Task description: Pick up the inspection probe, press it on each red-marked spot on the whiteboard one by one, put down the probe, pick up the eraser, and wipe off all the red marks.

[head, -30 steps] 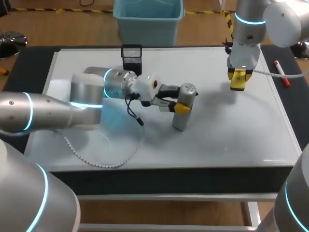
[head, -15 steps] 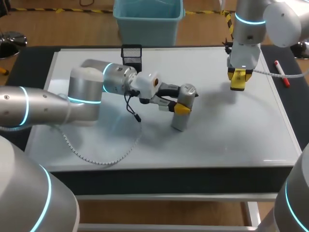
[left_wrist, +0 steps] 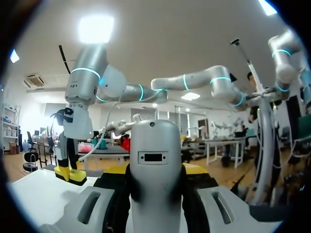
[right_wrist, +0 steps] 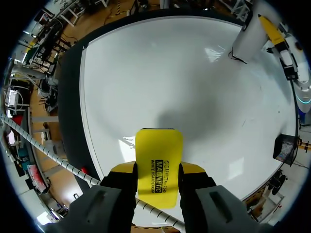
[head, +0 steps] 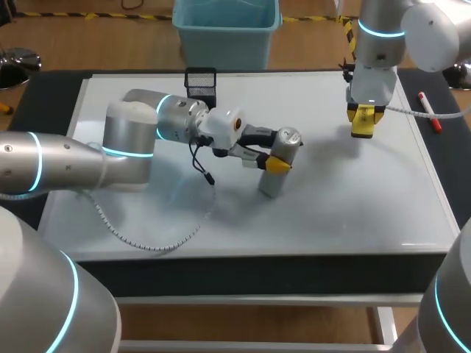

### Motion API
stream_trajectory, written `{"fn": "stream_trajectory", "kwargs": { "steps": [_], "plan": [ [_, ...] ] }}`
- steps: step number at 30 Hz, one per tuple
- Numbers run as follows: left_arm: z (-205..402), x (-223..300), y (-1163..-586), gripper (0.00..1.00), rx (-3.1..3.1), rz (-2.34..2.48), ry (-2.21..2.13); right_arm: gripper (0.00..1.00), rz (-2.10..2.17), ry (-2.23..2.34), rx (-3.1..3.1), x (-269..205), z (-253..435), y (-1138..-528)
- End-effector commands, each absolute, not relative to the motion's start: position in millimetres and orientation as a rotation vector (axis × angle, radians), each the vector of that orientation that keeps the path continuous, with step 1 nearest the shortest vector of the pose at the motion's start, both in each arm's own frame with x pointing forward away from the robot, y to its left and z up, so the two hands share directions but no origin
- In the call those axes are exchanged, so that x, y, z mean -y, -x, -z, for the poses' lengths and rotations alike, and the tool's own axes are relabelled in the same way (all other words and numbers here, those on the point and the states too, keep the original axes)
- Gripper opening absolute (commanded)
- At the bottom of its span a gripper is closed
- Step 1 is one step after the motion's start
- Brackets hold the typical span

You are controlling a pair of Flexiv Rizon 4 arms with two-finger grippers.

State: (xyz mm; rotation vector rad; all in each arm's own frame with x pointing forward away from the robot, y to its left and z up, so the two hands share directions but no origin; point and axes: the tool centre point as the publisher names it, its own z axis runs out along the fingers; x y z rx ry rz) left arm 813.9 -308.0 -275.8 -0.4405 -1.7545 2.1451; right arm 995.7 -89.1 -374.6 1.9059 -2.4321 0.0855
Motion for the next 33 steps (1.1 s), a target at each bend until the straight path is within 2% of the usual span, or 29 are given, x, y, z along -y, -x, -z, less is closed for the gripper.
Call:
{"fn": "stream_trajectory", "kwargs": {
  "steps": [1, 15, 33],
  "plan": [
    [267.4, 304.1, -812.8, 0.00, 1.750, -2.164, 0.448, 0.00, -0.087, -1.909, 2.430, 90.3, 373.3, -995.6],
    [247.7, 271.7, -829.8, 0.00, 1.731, -2.322, 0.337, 0.00, -0.087, -1.909, 2.430, 90.3, 373.3, -995.6],
    [231.5, 205.1, -874.9, 0.00, 1.752, -2.498, 0.175, 0.00, -0.087, -1.909, 2.430, 90.3, 373.3, -995.6]
  ]
}}
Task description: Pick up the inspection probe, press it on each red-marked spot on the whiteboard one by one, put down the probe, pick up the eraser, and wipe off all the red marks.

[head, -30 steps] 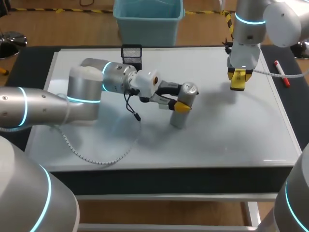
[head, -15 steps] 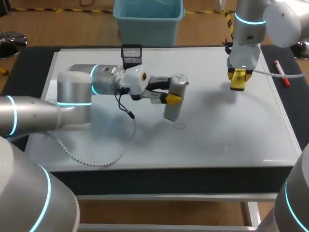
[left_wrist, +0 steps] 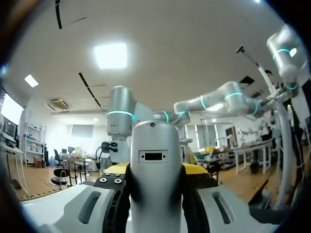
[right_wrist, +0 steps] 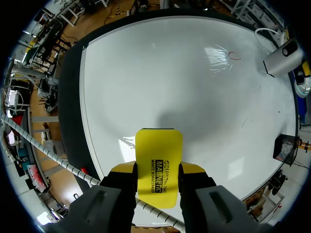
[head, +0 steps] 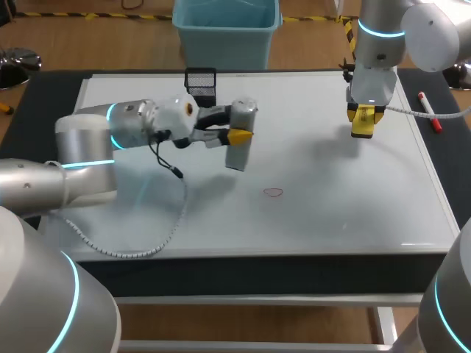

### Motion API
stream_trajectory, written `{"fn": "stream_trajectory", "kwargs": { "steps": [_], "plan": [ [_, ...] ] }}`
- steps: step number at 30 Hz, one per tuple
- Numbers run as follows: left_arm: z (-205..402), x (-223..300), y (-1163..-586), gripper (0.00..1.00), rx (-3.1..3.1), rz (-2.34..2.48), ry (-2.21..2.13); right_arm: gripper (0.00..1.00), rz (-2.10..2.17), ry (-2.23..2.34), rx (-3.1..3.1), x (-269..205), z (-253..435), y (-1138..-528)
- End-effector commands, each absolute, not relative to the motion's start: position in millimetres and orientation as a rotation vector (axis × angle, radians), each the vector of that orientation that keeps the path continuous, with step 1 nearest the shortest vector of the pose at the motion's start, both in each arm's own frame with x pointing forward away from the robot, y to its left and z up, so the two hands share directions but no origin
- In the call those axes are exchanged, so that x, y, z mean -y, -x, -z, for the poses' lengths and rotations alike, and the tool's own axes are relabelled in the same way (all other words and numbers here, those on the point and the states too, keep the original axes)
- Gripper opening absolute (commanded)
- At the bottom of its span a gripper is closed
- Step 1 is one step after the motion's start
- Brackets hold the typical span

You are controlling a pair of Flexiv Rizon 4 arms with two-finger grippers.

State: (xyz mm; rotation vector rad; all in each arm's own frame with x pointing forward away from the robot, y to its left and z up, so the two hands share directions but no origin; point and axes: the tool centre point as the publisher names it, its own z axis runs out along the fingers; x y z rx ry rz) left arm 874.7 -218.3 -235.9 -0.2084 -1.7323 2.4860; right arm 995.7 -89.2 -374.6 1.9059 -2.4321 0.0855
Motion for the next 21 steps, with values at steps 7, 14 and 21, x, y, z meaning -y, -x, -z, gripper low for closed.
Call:
{"fn": "stream_trajectory", "kwargs": {
  "steps": [7, 14, 21],
  "plan": [
    [232.8, 176.3, -894.1, 0.00, 1.753, -2.567, 0.082, 0.00, -0.087, -1.909, 2.430, 90.3, 373.3, -995.6],
    [234.3, 145.6, -909.9, 0.00, 1.731, -2.635, 0.019, 0.00, -0.087, -1.909, 2.430, 90.3, 373.3, -995.6],
    [236.6, 115.1, -918.3, 0.00, 1.721, -2.681, -0.051, 0.00, -0.087, -1.909, 2.430, 90.3, 373.3, -995.6]
  ]
}}
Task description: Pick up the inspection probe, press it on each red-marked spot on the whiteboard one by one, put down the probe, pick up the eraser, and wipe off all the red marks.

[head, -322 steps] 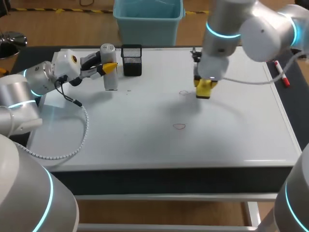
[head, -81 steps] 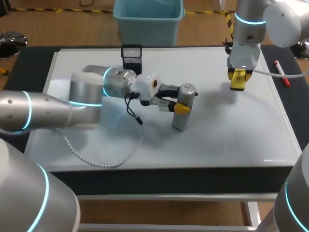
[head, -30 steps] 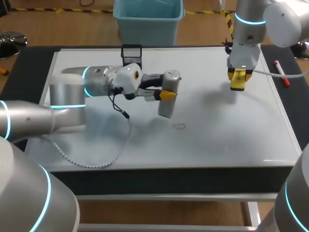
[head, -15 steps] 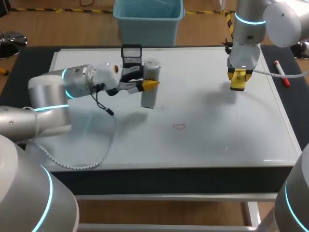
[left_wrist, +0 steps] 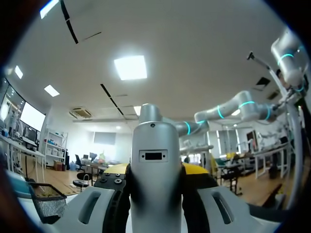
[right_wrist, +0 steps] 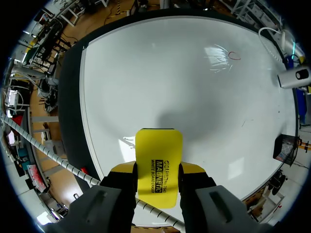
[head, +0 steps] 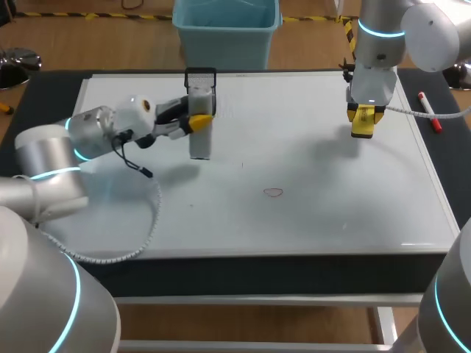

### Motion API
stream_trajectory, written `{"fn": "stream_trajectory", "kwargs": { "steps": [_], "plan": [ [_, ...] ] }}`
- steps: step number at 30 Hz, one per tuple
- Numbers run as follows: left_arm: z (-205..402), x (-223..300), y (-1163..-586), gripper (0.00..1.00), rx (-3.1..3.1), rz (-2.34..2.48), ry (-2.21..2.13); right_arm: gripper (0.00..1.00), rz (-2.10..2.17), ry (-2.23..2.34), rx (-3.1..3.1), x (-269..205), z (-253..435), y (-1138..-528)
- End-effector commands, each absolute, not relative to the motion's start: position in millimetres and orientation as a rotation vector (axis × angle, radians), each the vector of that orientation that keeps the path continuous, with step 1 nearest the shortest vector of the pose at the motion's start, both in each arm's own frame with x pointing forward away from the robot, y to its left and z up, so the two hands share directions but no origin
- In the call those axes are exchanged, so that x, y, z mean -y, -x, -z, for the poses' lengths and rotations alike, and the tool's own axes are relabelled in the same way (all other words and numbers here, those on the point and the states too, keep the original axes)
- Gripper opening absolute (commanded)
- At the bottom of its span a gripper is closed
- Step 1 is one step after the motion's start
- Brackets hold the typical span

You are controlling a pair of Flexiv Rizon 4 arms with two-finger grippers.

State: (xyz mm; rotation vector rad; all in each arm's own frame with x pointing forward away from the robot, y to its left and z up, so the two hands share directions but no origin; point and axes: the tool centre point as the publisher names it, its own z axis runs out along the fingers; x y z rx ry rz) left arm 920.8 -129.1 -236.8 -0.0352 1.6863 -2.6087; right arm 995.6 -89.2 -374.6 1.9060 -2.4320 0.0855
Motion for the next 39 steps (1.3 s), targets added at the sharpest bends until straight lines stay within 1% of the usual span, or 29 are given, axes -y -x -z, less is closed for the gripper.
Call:
{"fn": "stream_trajectory", "kwargs": {
  "steps": [1, 17, 33, 39],
  "plan": [
    [237.2, 111.5, -919.8, 0.00, -1.675, 2.600, 0.055, 0.00, -0.087, -1.909, 2.430, 90.3, 373.3, -995.6],
    [234.2, 80.4, -924.5, 0.00, -1.639, 2.590, 0.080, 0.00, -0.087, -1.909, 2.430, 90.3, 373.3, -995.6],
    [234.2, 80.4, -924.5, 0.00, -1.639, 2.590, 0.080, 0.00, -0.087, -1.909, 2.430, 90.3, 373.3, -995.6],
    [234.2, 80.4, -924.5, 0.00, -1.639, 2.590, 0.080, 0.00, -0.146, -2.029, 2.351, 34.1, 367.4, -971.8]
  ]
}}
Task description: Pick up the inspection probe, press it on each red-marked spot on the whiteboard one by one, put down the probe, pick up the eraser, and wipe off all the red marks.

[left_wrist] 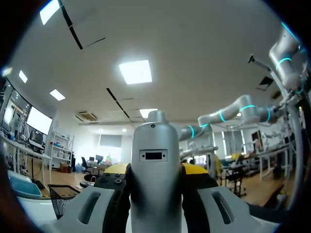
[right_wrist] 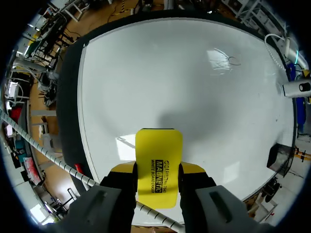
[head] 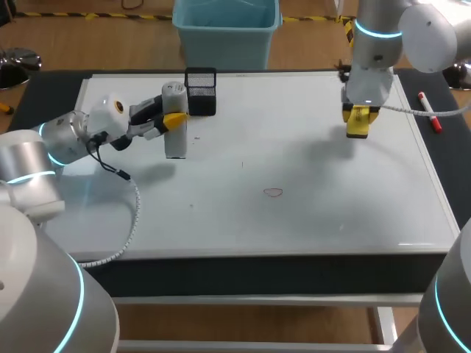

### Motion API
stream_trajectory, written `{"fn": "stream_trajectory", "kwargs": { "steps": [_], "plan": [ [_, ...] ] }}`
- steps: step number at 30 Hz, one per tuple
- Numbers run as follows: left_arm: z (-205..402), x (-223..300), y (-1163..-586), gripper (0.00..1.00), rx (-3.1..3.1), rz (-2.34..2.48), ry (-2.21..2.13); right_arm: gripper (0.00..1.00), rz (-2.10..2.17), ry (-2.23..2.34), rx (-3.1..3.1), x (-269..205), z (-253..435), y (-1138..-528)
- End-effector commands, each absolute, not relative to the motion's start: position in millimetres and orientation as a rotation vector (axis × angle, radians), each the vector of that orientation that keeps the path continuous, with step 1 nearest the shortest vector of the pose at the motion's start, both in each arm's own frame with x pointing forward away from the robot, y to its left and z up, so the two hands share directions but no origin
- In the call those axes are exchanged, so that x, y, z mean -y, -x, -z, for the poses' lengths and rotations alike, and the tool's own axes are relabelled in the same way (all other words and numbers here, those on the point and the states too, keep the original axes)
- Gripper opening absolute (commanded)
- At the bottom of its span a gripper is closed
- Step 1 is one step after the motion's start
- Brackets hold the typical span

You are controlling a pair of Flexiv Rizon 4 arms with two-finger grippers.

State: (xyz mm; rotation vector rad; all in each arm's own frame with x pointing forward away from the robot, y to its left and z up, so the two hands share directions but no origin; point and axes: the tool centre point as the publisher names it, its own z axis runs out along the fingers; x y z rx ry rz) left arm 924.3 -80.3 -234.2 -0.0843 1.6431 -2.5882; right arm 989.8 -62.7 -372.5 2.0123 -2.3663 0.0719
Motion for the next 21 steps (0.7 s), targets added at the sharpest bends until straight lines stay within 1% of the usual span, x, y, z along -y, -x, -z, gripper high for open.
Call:
{"fn": "stream_trajectory", "kwargs": {
  "steps": [1, 10, 21],
  "plan": [
    [234.2, 80.4, -924.5, 0.00, -1.639, 2.590, 0.080, 0.00, -0.177, -2.046, 2.327, 24.0, 365.7, -965.8],
    [234.2, 80.4, -924.5, 0.00, -1.639, 2.590, 0.080, 0.00, -0.232, -2.159, 2.301, -61.2, 352.7, -902.7],
    [234.2, 80.4, -924.5, 0.00, -1.639, 2.590, 0.080, 0.00, -0.168, -2.144, 2.375, -115.4, 355.6, -829.9]
  ]
}}
